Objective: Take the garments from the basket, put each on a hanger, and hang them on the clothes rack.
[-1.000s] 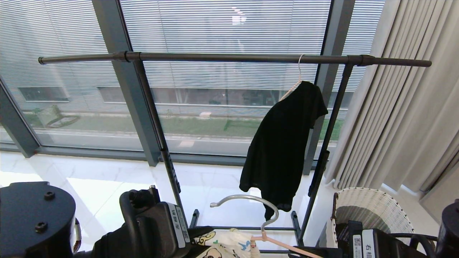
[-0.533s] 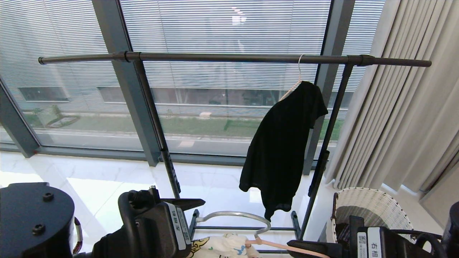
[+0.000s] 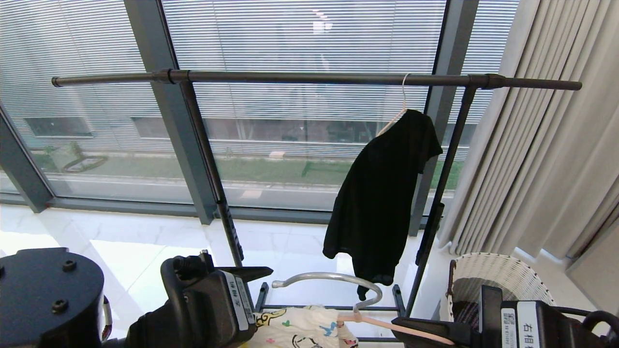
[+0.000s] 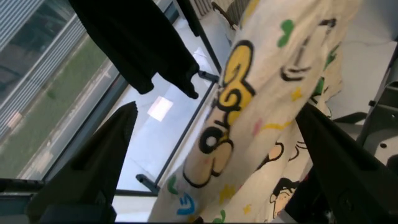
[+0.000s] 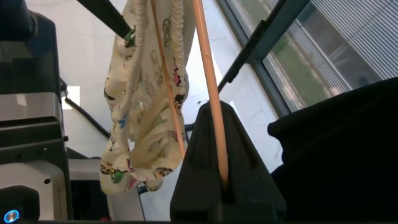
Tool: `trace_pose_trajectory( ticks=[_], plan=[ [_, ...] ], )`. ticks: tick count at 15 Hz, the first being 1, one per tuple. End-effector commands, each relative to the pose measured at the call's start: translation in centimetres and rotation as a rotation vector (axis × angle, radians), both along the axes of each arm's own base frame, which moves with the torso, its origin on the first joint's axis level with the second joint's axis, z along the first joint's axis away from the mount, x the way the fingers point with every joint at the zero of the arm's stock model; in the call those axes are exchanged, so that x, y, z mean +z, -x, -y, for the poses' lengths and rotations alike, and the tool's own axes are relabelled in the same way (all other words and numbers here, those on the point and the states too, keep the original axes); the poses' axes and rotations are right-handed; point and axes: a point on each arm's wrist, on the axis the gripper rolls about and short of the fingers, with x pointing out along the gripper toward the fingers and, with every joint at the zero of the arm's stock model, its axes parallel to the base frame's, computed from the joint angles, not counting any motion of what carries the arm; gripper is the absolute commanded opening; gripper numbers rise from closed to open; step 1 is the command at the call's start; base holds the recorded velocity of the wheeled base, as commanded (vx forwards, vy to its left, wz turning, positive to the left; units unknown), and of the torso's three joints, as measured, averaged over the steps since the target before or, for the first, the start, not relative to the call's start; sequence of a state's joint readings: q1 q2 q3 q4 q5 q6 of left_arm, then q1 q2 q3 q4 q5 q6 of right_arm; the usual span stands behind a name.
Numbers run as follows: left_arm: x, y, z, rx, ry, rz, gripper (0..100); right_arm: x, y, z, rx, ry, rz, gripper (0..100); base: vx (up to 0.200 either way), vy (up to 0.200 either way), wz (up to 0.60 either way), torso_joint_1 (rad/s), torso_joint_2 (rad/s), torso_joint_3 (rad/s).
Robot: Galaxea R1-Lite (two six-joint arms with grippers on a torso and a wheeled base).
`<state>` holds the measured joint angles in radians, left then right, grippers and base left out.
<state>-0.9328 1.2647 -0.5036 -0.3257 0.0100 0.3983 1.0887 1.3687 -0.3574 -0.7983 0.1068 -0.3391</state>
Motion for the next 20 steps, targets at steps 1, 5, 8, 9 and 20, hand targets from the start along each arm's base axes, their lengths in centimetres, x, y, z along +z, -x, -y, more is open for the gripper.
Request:
trace_pose_trajectory(
  ticks=[1, 5, 8, 9, 20],
  plan=[
    [0.0, -0.1, 0.1, 0.001, 0.005, 0.001, 100, 0.1, 0.1, 0.1, 0.004, -0.003, 0.009, 0, 0.000, 0.000, 0.00, 0.000, 0.00, 0.000],
    [-0.2, -0.1, 0.1, -0.001, 0.004, 0.000, 0, 0.5, 0.1, -0.2, 0.019, -0.009, 0.027, 0, 0.000, 0.000, 0.00, 0.000, 0.00, 0.000],
    [-0.3, -0.1, 0.2, -0.007, 0.001, 0.000, 0, 0.6, 0.1, -0.6, 0.024, -0.012, 0.031, 0, 0.000, 0.000, 0.00, 0.000, 0.00, 0.000],
    [-0.2, -0.1, 0.2, -0.007, 0.002, 0.001, 0, 0.7, 0.1, -0.8, 0.030, -0.015, 0.032, 0, 0.000, 0.000, 0.00, 0.000, 0.00, 0.000],
    [-0.3, -0.7, -0.6, 0.055, 0.007, 0.006, 0, 0.4, -0.5, -0.3, -0.100, 0.009, 0.052, 100, 0.000, 0.000, 0.00, 0.000, 0.00, 0.000]
  ],
)
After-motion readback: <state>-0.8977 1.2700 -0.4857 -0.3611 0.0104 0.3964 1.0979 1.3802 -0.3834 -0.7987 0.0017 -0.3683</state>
